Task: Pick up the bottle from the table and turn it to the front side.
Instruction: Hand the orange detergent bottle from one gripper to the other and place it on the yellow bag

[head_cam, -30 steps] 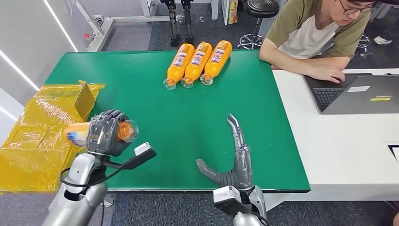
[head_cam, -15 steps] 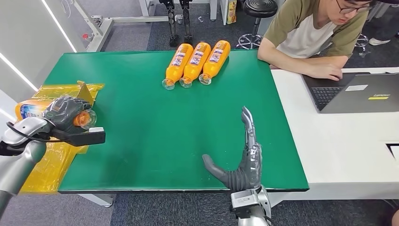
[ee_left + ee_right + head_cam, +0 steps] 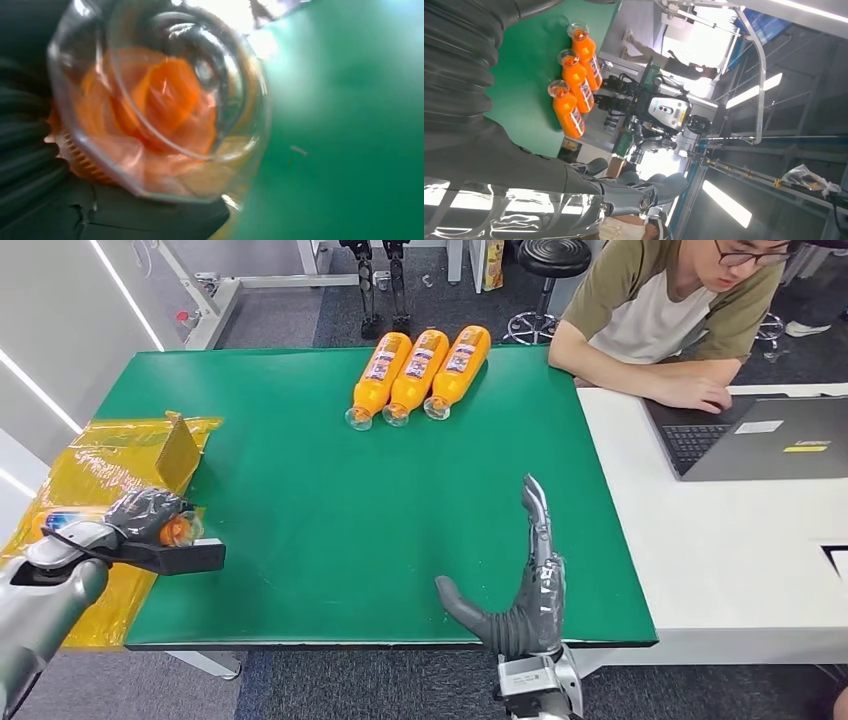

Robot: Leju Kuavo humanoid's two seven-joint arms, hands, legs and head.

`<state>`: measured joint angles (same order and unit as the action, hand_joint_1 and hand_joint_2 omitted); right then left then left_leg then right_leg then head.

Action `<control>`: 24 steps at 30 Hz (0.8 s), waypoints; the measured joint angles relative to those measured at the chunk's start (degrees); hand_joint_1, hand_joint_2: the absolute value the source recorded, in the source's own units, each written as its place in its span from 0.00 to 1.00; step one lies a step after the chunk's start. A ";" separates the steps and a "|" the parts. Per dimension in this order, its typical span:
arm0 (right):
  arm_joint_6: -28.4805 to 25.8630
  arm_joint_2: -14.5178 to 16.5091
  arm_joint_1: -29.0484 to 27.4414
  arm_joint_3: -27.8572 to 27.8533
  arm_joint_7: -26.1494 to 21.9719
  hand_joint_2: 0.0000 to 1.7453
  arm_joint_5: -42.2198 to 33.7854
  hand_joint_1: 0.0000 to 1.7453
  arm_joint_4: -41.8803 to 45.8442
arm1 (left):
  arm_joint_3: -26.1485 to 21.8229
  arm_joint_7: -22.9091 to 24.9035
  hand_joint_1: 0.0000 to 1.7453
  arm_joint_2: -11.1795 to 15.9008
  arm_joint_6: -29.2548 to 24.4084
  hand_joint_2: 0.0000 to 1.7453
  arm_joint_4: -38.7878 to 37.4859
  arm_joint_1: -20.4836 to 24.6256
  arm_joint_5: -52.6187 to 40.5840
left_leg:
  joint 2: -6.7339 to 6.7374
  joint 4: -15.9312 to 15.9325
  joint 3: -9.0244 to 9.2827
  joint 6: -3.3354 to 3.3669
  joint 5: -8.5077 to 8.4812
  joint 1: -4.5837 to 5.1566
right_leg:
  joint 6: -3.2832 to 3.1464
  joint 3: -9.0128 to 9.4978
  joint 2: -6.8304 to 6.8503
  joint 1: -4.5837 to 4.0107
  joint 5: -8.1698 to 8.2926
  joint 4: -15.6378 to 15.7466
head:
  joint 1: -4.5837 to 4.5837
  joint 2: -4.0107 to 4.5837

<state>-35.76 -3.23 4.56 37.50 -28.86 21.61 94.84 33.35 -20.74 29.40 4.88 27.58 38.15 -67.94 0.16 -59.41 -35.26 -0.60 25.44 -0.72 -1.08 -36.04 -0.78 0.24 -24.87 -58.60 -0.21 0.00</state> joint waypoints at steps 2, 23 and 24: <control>0.29 0.00 -0.03 -0.17 -0.08 1.00 -0.21 0.00 -0.04 | 1.16 0.22 1.00 -2.00 -0.42 1.00 -1.54 0.05 -1.38 | -0.02 0.00 0.00 0.00 0.00 0.01 | 0.01 0.00 0.03 0.02 0.01 0.00 | 0.00 0.00; 2.18 0.00 -0.53 -0.23 -0.28 1.00 -1.73 0.00 -1.67 | 6.71 8.83 0.00 -12.67 -5.11 1.00 -7.44 3.49 -4.10 | -0.12 0.03 -0.02 0.05 -0.06 0.03 | 0.02 0.01 0.13 0.07 0.05 -0.03 | 0.00 0.00; 2.14 0.00 -0.63 -0.23 -0.28 1.00 -1.73 0.00 -1.80 | 6.71 9.75 0.00 -12.73 -4.07 1.00 -7.73 3.44 -4.01 | -0.12 0.03 -0.03 0.05 -0.06 0.03 | 0.02 0.01 0.13 0.07 0.05 -0.03 | 0.00 0.00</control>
<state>-33.62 -3.23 3.93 37.27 -29.14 19.88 93.03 40.06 -11.00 16.67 0.81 19.85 41.59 -71.94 0.04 -59.38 -35.28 -0.56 25.39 -0.69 -1.05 -36.03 -0.65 0.31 -24.82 -58.63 -0.21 0.00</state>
